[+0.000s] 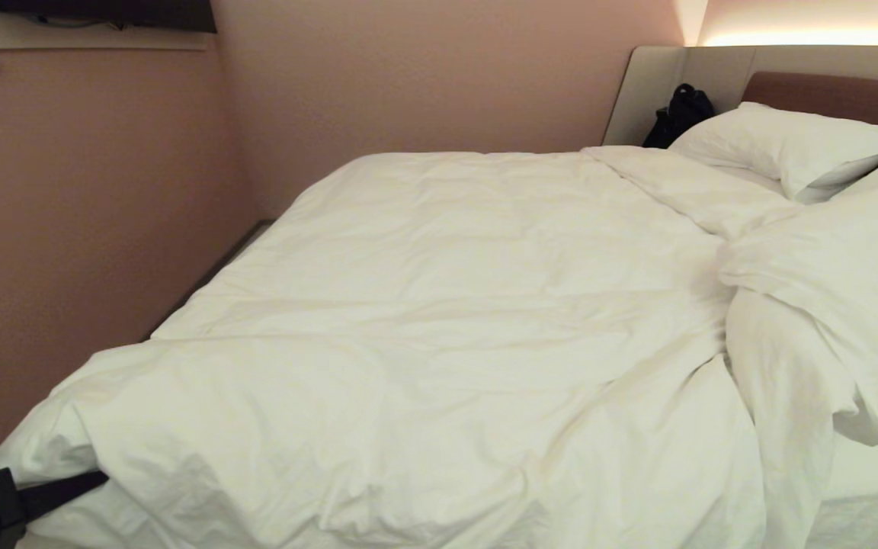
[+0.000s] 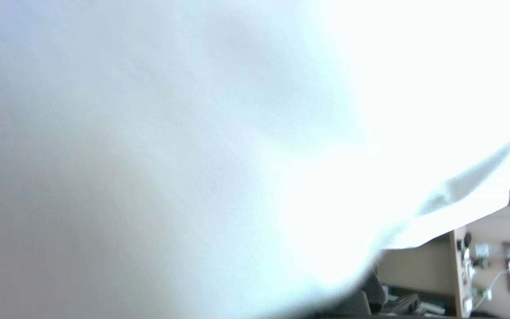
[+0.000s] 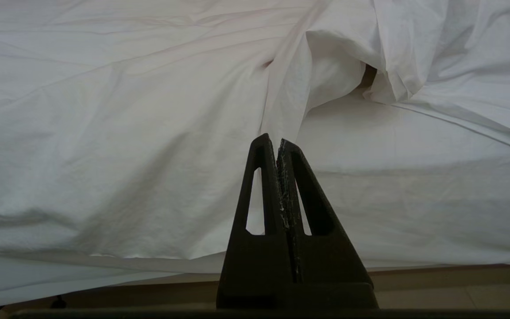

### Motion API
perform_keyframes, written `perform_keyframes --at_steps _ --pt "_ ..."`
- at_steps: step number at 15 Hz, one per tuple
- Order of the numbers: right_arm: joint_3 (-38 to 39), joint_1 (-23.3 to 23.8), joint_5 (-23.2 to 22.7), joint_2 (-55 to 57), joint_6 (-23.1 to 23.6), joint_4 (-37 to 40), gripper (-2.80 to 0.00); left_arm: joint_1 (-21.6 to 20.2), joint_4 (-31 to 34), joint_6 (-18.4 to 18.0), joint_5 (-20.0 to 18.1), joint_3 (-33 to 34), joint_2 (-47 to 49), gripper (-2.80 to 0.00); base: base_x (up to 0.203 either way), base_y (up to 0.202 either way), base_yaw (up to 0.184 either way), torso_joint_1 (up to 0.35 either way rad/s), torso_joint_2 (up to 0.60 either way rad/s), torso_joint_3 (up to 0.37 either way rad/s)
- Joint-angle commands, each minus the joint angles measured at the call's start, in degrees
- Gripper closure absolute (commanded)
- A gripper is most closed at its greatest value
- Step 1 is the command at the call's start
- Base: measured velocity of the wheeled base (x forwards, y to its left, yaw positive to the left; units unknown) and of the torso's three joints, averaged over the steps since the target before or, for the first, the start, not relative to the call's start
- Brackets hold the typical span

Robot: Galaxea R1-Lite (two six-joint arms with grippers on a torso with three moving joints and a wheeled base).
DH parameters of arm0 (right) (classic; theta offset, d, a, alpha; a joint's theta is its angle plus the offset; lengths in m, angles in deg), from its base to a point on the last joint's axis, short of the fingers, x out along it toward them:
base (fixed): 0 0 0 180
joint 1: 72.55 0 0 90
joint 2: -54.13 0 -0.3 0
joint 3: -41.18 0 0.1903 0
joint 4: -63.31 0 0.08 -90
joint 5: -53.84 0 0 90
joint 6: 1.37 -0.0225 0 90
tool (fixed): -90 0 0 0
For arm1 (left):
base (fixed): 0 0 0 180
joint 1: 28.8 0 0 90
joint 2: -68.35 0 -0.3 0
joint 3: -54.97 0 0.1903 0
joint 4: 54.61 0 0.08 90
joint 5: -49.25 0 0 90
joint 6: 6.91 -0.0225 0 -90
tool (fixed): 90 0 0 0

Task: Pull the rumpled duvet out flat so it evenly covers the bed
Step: Flatten the corners of the folded blanket

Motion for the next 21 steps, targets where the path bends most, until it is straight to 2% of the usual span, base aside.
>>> perform_keyframes --at_steps 1,3,4,7,8,11,13,14,17,19,21 --pt "0.00 -0.01 -0.02 0.07 0.02 -0.01 0.00 -0.13 -0.05 2.99 -0.28 0.95 -6.85 0.00 0.000 0.000 0.000 0.000 0.00 0.000" --pt "0.00 -0.01 -0.02 0.07 0.02 -0.01 0.00 -0.13 -0.02 7.62 1.17 0.93 -13.87 0.00 0.000 0.000 0.000 0.000 0.00 0.000" --pt "0.00 -0.01 -0.02 0.07 0.02 -0.01 0.00 -0.10 0.05 8.91 3.28 1.05 -17.10 0.00 0.000 0.000 0.000 0.000 0.00 0.000" --pt "0.00 -0.01 -0.02 0.07 0.02 -0.01 0.00 -0.40 2.82 10.37 10.30 1.85 -20.93 0.00 0.000 0.000 0.000 0.000 0.00 0.000" --pt "0.00 -0.01 -0.02 0.07 0.02 0.01 0.00 -0.42 3.53 10.36 11.18 1.84 -20.77 0.00 0.000 0.000 0.000 0.000 0.00 0.000" --pt "0.00 -0.01 -0.02 0.07 0.02 -0.01 0.00 -0.42 6.04 9.83 21.87 2.73 -21.01 0.00 0.000 0.000 0.000 0.000 0.00 0.000" --pt "0.00 -0.01 -0.02 0.07 0.02 -0.01 0.00 -0.42 6.13 9.70 26.87 3.17 -22.16 0.00 0.000 0.000 0.000 0.000 0.00 0.000" --pt "0.00 -0.01 -0.02 0.07 0.02 -0.01 0.00 -0.42 6.14 9.64 28.09 3.44 -22.62 0.00 0.000 0.000 0.000 0.000 0.00 0.000" --pt "0.00 -0.01 -0.02 0.07 0.02 -0.01 0.00 -0.42 6.14 6.25 35.87 6.69 -25.09 0.00 0.000 0.000 0.000 0.000 0.00 0.000" --pt "0.00 -0.01 -0.02 0.07 0.02 -0.01 0.00 -0.42 6.16 5.58 37.79 8.70 -25.71 0.00 0.000 0.000 0.000 0.000 0.00 0.000" --pt "0.00 -0.01 -0.02 0.07 0.02 -0.01 0.00 -0.42 6.23 5.08 37.95 11.50 -25.66 0.00 0.000 0.000 0.000 0.000 0.00 0.000"
